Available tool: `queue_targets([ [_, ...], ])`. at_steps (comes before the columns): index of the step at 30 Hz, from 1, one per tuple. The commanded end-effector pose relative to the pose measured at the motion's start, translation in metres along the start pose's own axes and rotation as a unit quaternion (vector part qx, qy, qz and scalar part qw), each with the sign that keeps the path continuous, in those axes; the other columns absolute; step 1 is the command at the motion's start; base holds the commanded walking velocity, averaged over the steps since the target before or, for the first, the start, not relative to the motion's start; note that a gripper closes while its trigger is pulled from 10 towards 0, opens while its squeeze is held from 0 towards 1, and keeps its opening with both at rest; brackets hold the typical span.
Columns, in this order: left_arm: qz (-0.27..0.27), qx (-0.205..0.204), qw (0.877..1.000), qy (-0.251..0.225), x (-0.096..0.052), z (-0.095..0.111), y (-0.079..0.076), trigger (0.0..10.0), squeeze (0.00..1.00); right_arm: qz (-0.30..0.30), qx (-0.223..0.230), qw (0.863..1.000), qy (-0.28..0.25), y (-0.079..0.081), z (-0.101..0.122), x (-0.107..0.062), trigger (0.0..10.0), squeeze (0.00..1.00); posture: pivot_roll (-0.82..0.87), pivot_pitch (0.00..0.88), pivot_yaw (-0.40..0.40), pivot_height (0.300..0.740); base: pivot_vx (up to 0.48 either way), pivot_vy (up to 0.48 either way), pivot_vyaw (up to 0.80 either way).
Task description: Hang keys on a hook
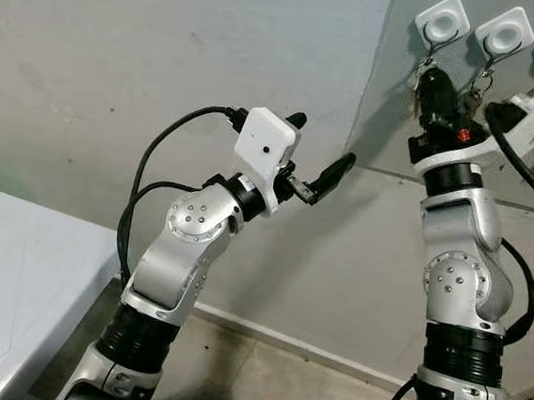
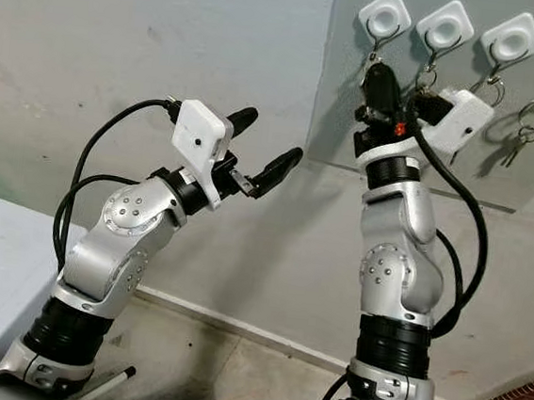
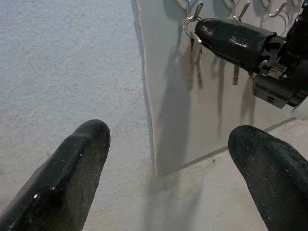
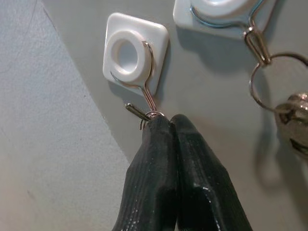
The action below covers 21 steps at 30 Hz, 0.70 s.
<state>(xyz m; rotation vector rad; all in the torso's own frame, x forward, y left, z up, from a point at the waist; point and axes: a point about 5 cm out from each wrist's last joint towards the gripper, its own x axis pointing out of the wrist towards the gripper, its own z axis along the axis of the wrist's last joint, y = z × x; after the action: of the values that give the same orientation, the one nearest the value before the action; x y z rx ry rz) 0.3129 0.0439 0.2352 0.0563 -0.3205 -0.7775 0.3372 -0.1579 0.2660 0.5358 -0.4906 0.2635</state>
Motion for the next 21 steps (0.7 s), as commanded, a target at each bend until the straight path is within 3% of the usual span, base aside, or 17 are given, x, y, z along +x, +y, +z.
queue_targets([
  [1, 0.002, 0.007, 1.000, -0.010, 0.000, 0.007, 0.002, 10.0, 0.00, -0.021, 0.012, 1.000, 0.019, -0.007, -0.007, -0.003, 10.0, 0.00, -0.05, 0.072, 0.068, 0.740, 0.000, 0.000, 0.00],
  [10, 0.001, 0.004, 1.000, -0.011, 0.000, 0.007, 0.002, 10.0, 0.00, -0.019, 0.009, 1.000, 0.013, -0.007, -0.006, -0.005, 10.0, 0.00, -0.05, 0.073, 0.067, 0.740, 0.000, 0.000, 0.00],
  [11, 0.001, 0.003, 1.000, -0.012, 0.000, 0.008, 0.002, 10.0, 0.00, -0.016, 0.008, 1.000, 0.013, -0.007, -0.007, -0.007, 10.0, 0.42, -0.05, 0.072, 0.067, 0.740, 0.000, 0.000, 0.00],
  [12, 0.002, 0.004, 1.000, -0.012, 0.000, 0.008, 0.002, 10.0, 0.00, -0.014, 0.009, 1.000, 0.013, -0.007, -0.007, -0.007, 10.0, 0.42, -0.05, 0.072, 0.067, 0.740, 0.000, 0.000, 0.00],
  [13, 0.002, 0.004, 1.000, -0.012, 0.000, 0.008, 0.002, 10.0, 0.00, -0.014, 0.010, 1.000, 0.014, -0.007, -0.008, -0.008, 10.0, 0.88, -0.05, 0.071, 0.066, 0.740, 0.000, 0.000, 0.00],
  [14, 0.002, 0.004, 1.000, -0.012, 0.000, 0.008, 0.002, 10.0, 0.00, -0.009, 0.012, 1.000, 0.011, -0.006, -0.008, -0.009, 10.0, 1.00, -0.05, 0.071, 0.066, 0.740, 0.000, 0.000, 0.00],
  [21, 0.003, 0.002, 1.000, -0.008, -0.002, 0.004, 0.002, 10.0, 0.00, -0.003, 0.002, 1.000, 0.016, -0.007, -0.015, -0.016, 10.0, 1.00, -0.05, 0.067, 0.067, 0.740, 0.000, 0.000, 0.00],
])
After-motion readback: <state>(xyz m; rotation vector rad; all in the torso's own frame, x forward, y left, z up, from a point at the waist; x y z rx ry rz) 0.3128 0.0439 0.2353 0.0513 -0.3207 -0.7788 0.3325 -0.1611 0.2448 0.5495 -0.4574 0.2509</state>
